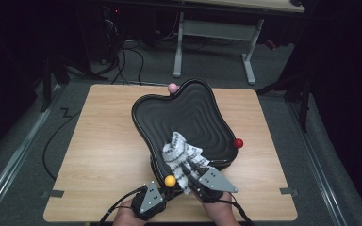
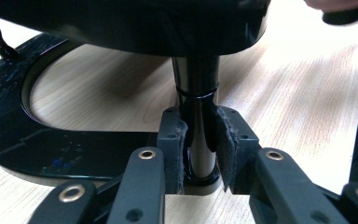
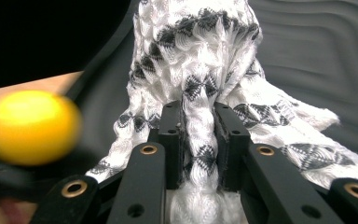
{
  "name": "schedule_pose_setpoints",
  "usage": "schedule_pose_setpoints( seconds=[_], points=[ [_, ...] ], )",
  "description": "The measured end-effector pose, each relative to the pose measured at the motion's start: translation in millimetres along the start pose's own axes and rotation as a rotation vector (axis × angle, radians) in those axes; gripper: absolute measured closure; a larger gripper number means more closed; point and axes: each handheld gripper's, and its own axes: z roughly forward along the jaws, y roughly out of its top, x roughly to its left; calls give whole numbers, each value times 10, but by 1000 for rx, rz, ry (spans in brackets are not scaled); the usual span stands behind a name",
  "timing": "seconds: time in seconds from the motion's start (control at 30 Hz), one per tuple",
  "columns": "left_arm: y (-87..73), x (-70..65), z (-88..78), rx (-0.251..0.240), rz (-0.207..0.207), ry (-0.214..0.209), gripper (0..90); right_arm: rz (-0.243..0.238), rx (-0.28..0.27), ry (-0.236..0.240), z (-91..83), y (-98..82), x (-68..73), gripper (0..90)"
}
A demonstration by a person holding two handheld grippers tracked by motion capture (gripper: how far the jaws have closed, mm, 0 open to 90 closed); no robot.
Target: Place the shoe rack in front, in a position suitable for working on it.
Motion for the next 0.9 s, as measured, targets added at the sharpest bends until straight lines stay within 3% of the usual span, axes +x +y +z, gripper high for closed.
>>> schedule_pose_setpoints(
  seconds=[0.2,0.53,0.57,0.67,0.77,0.8,0.83,0.9],
  points=[
    [-2,4,-2,1,0,-1,723,-33,-14,62,-7,15,201,775],
    [-2,7,-3,2,-1,-4,723,-70,-6,57,6,7,209,780],
    [-2,7,-2,1,-2,-3,723,-101,-7,19,12,-3,224,778],
    [-2,6,-3,1,-2,-3,723,-102,-8,-8,17,-6,209,770],
    [-2,6,-3,1,-3,-3,724,-65,-8,-54,19,-12,98,764],
    [-2,7,-3,1,-3,-4,724,-30,-6,-84,4,-19,-20,760],
    [-2,7,-3,1,-2,-4,724,-30,-6,-84,4,-19,-20,760],
    [-2,7,-3,2,-2,-4,724,3,-5,-117,-13,-33,-161,757]
  ],
)
